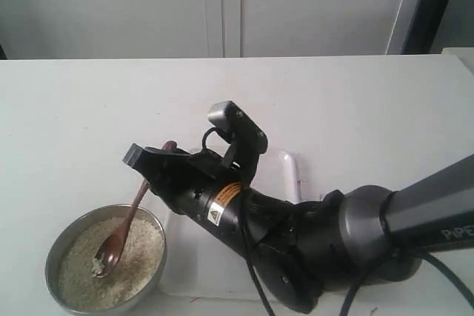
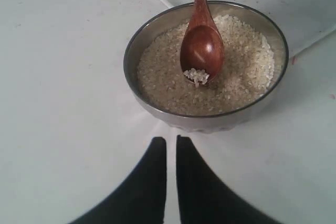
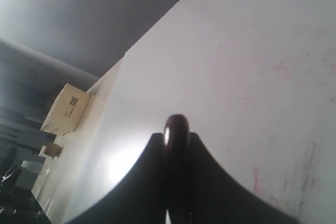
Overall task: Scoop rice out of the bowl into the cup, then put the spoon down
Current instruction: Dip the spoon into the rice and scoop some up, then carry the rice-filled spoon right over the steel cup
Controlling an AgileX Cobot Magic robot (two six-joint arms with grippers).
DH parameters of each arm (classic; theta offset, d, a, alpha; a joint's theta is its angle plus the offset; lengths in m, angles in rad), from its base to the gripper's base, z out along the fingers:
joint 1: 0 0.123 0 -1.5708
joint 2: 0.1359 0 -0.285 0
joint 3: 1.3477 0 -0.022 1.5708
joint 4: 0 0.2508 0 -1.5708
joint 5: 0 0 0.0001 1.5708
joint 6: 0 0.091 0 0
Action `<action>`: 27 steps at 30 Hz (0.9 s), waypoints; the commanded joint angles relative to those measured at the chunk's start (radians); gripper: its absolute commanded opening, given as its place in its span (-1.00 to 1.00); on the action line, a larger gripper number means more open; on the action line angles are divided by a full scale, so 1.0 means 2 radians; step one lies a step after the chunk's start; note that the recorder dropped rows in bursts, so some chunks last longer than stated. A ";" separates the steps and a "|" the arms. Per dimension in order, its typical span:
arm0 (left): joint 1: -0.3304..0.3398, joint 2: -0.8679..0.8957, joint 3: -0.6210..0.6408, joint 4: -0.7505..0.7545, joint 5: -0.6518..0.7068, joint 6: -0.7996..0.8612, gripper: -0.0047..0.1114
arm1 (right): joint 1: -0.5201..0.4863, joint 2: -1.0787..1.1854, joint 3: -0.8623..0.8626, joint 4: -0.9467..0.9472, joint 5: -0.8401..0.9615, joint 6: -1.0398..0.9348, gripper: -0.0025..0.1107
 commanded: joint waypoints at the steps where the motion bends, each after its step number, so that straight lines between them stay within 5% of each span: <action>1: -0.003 -0.001 0.003 -0.003 0.002 0.001 -0.67 | 0.000 -0.001 0.021 0.011 -0.048 0.033 -0.96; 27: -0.003 -0.001 0.003 -0.003 0.002 0.001 -0.67 | 0.000 -0.020 0.101 0.058 -0.177 0.110 -0.96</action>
